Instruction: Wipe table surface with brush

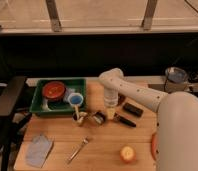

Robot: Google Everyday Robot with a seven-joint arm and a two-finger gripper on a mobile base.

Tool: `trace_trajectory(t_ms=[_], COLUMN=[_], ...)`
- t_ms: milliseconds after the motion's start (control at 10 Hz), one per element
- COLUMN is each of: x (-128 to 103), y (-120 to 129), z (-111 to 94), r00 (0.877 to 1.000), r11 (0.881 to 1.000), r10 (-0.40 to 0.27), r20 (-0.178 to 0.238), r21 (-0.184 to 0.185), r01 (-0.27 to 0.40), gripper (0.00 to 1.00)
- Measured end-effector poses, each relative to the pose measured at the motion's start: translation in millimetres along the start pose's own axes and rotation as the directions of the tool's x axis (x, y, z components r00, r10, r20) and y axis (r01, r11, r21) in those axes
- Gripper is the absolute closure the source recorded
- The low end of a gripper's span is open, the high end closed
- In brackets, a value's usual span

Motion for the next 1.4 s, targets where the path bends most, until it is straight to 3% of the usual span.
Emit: trace_trajectory(t_ms=[100, 300, 600, 800, 1200, 1400], x=[25.9, 49.9, 53.6, 31.6, -46.4, -56.2], y=[-0.6, -9.4, -28.4, -38.4, -38.7, -31.1], z=[-1.6, -5.4, -11.4, -13.4, -9.7, -7.4], r00=[1.0, 0.999, 0.999, 0.999, 0.996, 0.996], r11=[1.0, 0.999, 0.999, 0.999, 0.996, 0.997], r10=[0.024, 0.036, 0.021, -0.012, -0.078, -0.082], r20=[-0.004, -0.012, -0.027, -0.037, -0.037, -0.032], r21=[0.002, 0.012, 0.032, 0.04, 0.029, 0.013], r01=[-0.024, -0.036, -0.02, 0.014, 0.079, 0.083], gripper=[1.0, 1.0, 1.0, 1.0, 1.0, 1.0])
